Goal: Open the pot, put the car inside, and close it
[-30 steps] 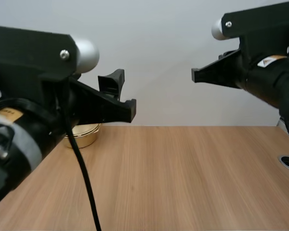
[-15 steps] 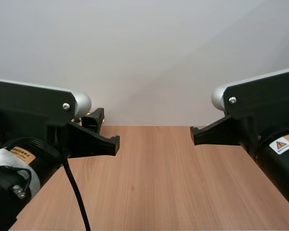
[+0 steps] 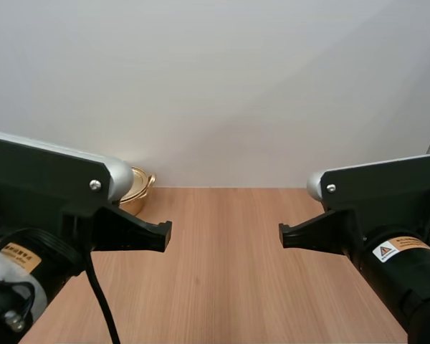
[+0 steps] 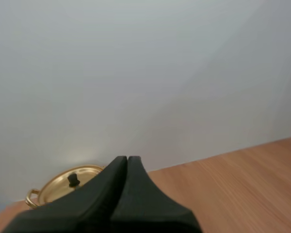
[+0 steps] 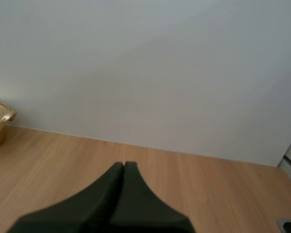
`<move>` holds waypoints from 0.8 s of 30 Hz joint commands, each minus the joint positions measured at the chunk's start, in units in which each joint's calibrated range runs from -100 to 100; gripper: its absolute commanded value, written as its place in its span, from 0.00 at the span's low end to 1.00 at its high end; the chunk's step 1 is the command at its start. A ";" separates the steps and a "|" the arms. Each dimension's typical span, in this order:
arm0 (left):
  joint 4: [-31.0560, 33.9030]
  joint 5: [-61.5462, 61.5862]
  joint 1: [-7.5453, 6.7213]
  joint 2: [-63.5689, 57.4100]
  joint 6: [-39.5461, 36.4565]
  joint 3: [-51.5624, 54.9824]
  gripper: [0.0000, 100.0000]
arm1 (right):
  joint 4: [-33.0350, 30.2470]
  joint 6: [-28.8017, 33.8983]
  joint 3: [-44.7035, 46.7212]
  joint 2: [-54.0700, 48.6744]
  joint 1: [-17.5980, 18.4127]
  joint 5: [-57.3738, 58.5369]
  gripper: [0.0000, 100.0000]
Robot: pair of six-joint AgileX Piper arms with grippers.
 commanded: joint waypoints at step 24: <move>2.87 -30.07 -0.27 -0.18 -2.30 14.84 0.00 | -9.48 1.28 6.89 0.00 1.61 -3.64 0.00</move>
